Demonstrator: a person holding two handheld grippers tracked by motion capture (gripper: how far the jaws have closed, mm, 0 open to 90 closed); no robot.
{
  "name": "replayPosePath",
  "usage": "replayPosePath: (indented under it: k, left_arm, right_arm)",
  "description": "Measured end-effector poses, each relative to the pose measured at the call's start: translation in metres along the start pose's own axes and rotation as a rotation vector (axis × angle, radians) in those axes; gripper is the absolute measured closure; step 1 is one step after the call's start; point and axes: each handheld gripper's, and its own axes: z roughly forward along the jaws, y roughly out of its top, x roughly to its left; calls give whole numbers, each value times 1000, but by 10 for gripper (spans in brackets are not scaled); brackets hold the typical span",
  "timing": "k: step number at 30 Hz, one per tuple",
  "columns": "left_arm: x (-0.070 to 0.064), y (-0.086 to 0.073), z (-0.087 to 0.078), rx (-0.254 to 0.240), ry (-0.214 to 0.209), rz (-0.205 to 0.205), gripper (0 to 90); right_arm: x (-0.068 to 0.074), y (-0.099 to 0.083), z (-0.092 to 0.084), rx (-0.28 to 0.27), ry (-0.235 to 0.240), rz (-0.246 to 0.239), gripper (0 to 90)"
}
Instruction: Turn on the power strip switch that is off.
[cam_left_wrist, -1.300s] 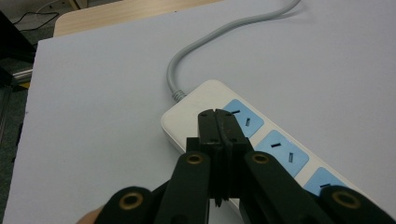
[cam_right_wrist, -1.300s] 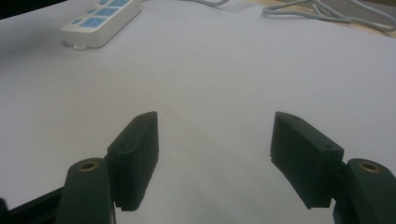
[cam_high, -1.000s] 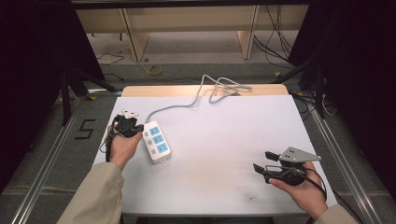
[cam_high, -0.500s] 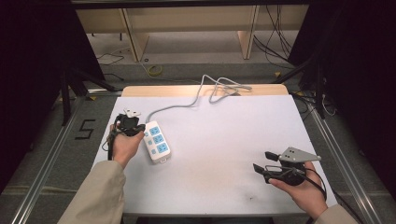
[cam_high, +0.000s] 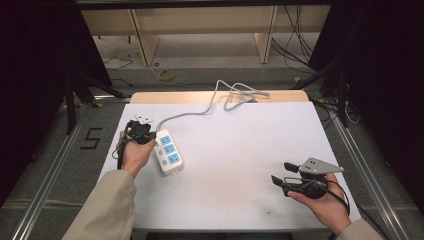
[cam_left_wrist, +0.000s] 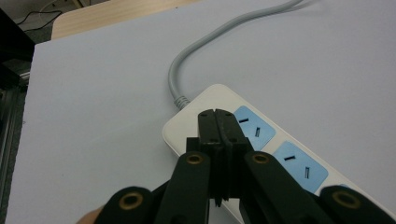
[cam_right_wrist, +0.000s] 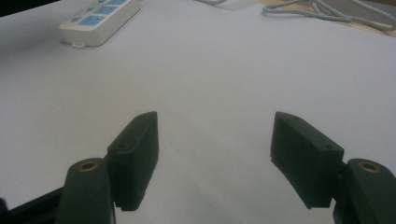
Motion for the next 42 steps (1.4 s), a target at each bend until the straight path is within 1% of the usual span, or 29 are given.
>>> replayPosePath:
  k: [3,8,12,13,20,24,31,34,42]
  left_arm:
    - [1,0,1,5,6,2,899]
    - [4,0,5,16,8,-6,899]
    - [4,-1,8,34,3,-3,899]
    - [4,-1,9,33,2,-8,899]
    - [4,-1,12,48,-1,-8,899]
    - [4,-1,14,60,-4,-1,899]
    - [4,-2,17,69,-8,-8,899]
    - [4,-2,18,81,-11,-1,899]
    - [3,-3,21,92,-17,1,899]
  right_arm:
    - [0,0,0,-1,-1,3,330]
    - [0,0,0,-2,-5,-2,330]
    - [0,0,0,-1,-4,1,330]
    - [0,0,0,-1,-4,-1,330]
    - [0,0,0,-2,-4,1,330]
    - [0,0,0,-1,-4,-1,330]
    - [0,0,0,-1,-4,1,330]
    - [0,0,0,-1,-3,-1,330]
    - [0,0,0,-1,-3,-1,330]
